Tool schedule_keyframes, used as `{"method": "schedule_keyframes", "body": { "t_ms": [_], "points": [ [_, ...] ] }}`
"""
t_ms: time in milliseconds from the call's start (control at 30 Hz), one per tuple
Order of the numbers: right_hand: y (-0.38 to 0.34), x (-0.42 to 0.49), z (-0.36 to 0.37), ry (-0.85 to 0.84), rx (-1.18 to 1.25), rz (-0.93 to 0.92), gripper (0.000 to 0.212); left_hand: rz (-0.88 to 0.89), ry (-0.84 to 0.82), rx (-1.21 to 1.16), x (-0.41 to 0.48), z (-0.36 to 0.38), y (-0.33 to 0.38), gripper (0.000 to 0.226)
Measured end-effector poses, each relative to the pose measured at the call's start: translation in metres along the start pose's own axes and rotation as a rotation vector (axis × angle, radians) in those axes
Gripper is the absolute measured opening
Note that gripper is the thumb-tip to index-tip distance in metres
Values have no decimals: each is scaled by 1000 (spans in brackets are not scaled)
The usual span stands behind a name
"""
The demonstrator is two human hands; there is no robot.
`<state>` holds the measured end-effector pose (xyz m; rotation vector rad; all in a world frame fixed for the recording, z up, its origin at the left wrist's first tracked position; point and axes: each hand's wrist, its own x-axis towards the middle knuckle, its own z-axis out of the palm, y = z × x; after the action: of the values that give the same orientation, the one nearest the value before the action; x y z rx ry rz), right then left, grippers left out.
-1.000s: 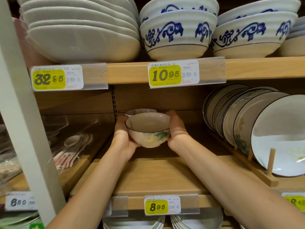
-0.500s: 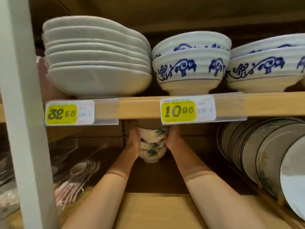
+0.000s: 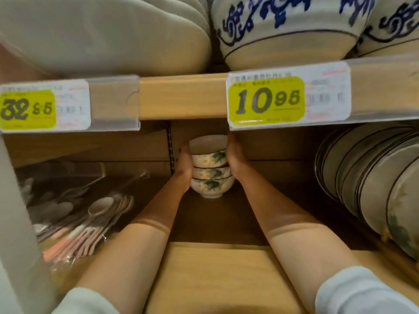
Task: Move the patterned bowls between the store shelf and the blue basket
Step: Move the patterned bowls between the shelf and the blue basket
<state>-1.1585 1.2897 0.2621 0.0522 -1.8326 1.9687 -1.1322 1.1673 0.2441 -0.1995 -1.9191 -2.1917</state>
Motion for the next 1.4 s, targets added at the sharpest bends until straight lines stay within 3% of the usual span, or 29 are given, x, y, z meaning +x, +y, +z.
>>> {"method": "schedule_keyframes", "body": {
  "t_ms": [267,667,1067,1400],
  "points": [
    [23,5,-6,24,-139,64,58,-122,-21,21,8,2,-12,62],
    [35,5,-2,78,-84,121,67,-173,29,14,19,3,-18,71],
    [38,0,6,188,-35,118,61,-205,38,-84,25,3,-26,63],
    [36,-1,6,195,6,156,61,-146,121,-28,26,4,-28,55]
  ]
}}
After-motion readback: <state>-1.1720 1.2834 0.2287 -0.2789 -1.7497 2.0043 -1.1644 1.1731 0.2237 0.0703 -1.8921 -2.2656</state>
